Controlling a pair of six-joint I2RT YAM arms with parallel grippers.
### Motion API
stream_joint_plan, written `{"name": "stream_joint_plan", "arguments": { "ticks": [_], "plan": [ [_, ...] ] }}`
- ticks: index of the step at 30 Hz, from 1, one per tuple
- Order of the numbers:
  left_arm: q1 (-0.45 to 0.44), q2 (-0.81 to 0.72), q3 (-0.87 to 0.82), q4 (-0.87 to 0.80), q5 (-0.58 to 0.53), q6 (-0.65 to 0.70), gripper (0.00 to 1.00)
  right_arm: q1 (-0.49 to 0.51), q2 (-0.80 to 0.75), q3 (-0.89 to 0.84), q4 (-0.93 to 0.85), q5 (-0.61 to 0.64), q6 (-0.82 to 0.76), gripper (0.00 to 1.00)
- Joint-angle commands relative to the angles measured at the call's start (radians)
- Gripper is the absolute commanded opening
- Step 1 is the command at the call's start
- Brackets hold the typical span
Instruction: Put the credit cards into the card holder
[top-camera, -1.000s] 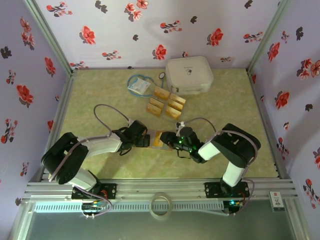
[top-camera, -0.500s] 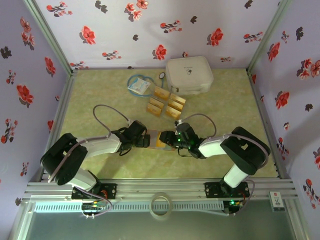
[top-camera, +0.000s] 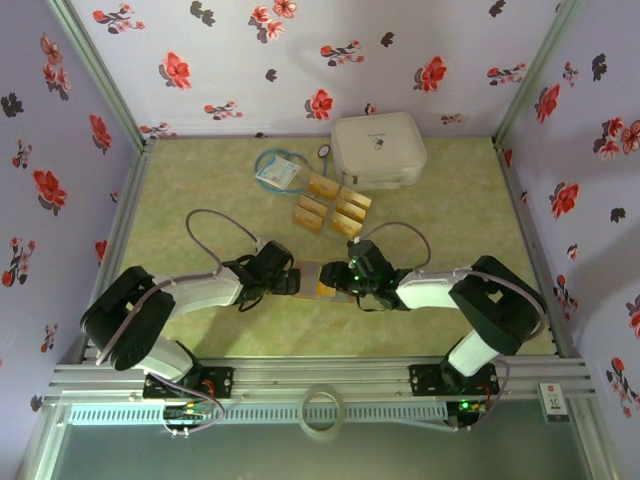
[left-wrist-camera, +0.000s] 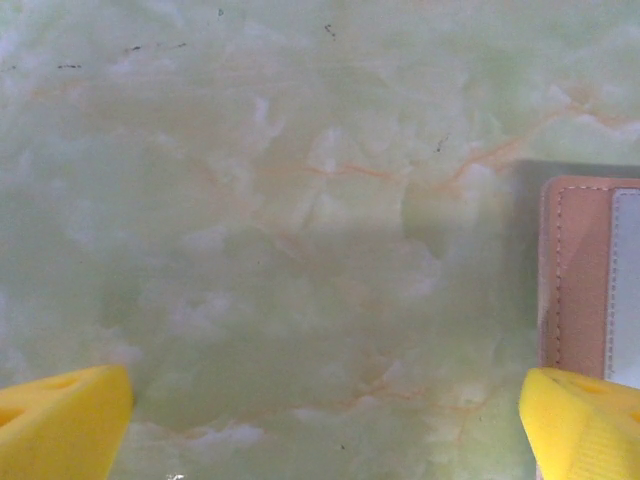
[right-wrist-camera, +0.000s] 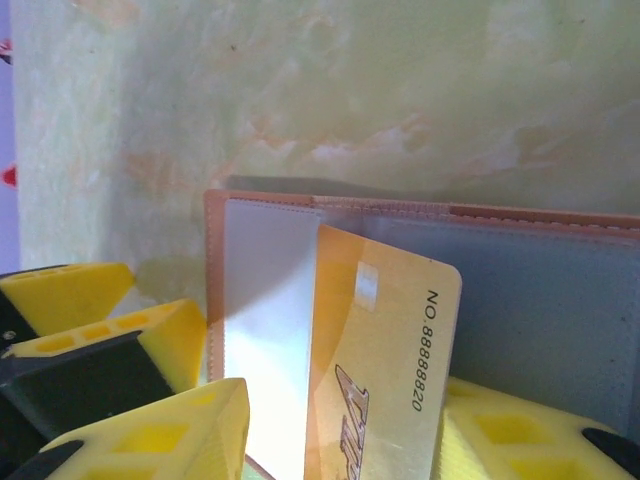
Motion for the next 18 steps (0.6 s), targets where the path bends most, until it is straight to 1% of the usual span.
{"name": "stream_joint_plan", "arguments": {
  "ticks": [1, 6, 18],
  "plan": [
    [-0.006, 0.021, -0.032, -0.027, 0.055, -0.029, 1.00, 0.007, -0.017, 0.063, -0.181, 0.044, -0.081, 0.47],
    [-0.007, 0.027, -0.033, -0.018, 0.062, -0.029, 1.00, 0.007, 0.004, 0.116, -0.268, 0.056, -0.127, 0.48],
    [-0.006, 0.034, -0.039, -0.001, 0.069, -0.029, 1.00, 0.009, 0.066, 0.166, -0.260, -0.002, -0.134, 0.47]
  ]
}}
